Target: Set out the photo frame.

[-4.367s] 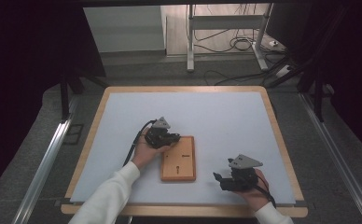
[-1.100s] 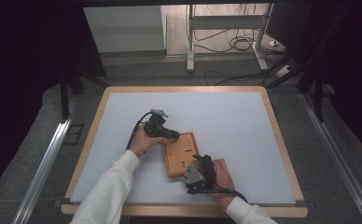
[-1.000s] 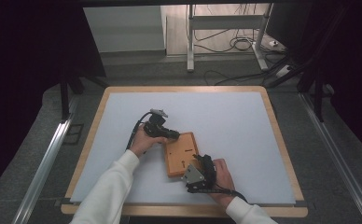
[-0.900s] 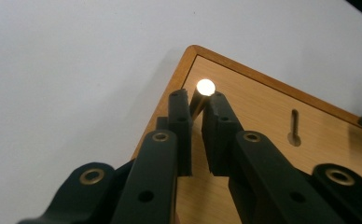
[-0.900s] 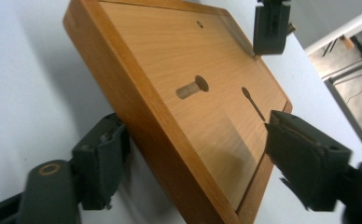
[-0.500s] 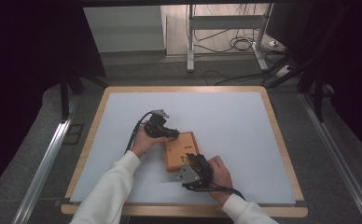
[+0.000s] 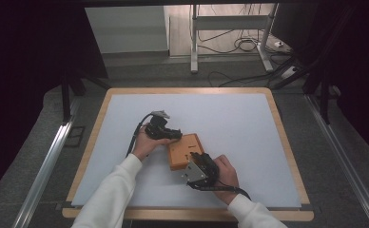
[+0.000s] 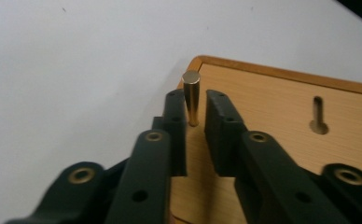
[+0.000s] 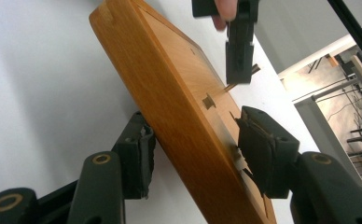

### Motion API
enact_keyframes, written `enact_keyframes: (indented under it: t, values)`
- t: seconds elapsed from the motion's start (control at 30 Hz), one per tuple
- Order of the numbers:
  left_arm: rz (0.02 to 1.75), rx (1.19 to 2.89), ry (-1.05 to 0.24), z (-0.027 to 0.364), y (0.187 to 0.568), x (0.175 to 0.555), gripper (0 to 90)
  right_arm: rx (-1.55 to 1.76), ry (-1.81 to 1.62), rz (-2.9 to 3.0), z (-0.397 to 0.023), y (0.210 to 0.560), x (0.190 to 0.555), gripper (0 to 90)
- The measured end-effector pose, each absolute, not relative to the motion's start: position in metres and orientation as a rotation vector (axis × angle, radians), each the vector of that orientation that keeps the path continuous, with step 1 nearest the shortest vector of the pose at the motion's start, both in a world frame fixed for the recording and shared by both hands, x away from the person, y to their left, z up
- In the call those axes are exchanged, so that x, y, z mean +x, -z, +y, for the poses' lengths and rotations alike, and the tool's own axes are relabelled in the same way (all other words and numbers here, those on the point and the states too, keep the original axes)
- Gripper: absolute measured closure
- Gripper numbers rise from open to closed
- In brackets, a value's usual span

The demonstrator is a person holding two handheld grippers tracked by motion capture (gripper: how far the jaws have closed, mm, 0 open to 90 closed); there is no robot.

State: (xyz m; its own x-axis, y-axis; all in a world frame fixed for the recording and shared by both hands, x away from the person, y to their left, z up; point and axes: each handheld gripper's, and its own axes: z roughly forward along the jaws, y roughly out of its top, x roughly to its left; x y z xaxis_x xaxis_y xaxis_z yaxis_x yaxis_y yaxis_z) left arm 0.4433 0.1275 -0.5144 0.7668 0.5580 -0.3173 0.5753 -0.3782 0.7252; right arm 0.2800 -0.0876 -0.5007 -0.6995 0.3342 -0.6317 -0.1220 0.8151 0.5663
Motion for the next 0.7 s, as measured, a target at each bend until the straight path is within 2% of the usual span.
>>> enact_keyframes:
  t: [0.17, 0.3, 0.47, 0.7]
  values:
    - [0.907, 2.02, -0.065, 0.149, 0.505, 0.432, 53.0, 0.166, -0.765, 2.213, -0.09, 0.498, 0.281, 47.8]
    - [0.933, 2.028, -0.12, 0.164, 0.506, 0.417, 43.2, 0.17, -0.765, 2.212, -0.09, 0.498, 0.281, 47.8]
    - [0.935, 2.044, -0.144, 0.178, 0.51, 0.396, 36.1, 0.173, -0.762, 2.215, -0.09, 0.498, 0.282, 47.9]
    - [0.918, 2.046, -0.176, 0.189, 0.517, 0.37, 32.9, 0.167, -0.752, 2.211, -0.09, 0.496, 0.282, 49.1]
